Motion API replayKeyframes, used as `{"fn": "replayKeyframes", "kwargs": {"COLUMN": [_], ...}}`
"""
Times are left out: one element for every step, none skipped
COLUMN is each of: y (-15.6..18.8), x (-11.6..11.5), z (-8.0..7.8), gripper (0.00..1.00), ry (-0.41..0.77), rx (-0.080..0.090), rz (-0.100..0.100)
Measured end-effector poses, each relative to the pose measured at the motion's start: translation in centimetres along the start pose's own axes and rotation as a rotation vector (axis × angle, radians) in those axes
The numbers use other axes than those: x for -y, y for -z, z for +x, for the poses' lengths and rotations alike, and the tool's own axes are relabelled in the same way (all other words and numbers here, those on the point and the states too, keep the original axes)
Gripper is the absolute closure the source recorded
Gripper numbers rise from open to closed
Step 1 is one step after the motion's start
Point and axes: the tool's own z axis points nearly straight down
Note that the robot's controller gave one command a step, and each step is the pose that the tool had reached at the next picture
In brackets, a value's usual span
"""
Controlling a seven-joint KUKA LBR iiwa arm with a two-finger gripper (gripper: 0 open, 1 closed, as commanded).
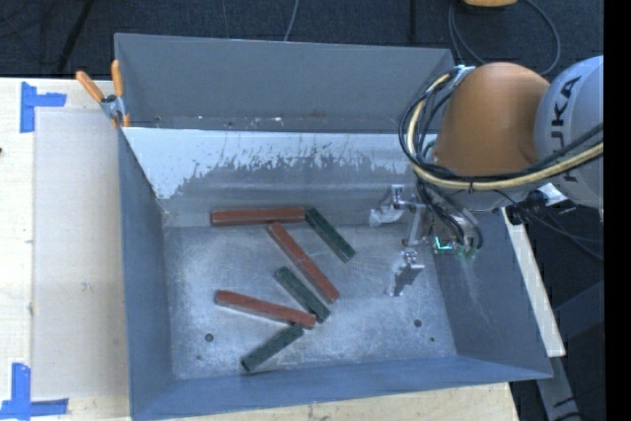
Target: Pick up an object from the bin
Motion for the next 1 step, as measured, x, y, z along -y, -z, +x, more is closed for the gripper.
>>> {"fn": "replayKeyframes", "kwargs": {"y": [0.39], "x": [0.0], "z": [-0.17], "gripper": [0.0], "ry": [0.001], "rx": [0.008], "rz": [0.001]}}
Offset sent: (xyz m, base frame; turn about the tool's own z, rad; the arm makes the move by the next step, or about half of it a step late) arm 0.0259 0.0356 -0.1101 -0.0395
